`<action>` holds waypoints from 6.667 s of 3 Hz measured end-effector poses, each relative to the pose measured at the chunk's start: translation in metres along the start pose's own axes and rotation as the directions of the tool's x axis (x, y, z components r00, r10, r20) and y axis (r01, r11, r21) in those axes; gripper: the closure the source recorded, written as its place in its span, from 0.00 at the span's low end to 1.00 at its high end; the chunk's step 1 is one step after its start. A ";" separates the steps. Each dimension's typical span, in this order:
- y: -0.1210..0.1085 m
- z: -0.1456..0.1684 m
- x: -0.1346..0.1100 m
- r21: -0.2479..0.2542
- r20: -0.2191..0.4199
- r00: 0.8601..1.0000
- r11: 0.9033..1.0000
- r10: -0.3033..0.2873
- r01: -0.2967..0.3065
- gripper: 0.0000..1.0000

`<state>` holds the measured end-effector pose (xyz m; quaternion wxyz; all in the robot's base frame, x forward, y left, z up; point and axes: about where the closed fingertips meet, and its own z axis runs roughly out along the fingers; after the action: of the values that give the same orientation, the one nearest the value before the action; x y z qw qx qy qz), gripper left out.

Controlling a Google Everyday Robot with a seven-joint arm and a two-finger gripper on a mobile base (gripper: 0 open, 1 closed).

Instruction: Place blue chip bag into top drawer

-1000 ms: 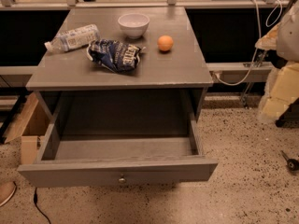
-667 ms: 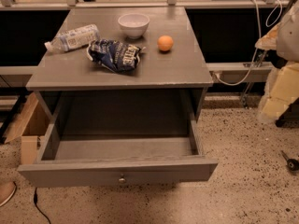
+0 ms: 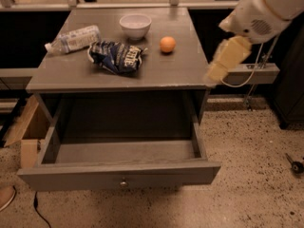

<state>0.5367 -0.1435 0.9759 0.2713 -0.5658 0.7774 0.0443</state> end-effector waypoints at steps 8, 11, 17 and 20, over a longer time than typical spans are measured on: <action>-0.061 0.251 -0.221 0.057 -0.020 0.998 0.997 0.056 -0.055 0.00; -0.051 0.285 -0.236 -0.017 0.070 0.991 0.993 0.114 -0.113 0.65; 0.039 0.117 -0.145 0.064 0.302 0.934 0.974 0.190 -0.219 1.00; 0.120 0.176 -0.101 -0.055 0.135 0.951 0.960 0.278 -0.273 1.00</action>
Offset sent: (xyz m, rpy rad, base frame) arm 0.1094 0.1475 0.0164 0.2249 0.0175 0.0605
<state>0.5151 0.0513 0.8455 0.3067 -0.4520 0.8266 0.1354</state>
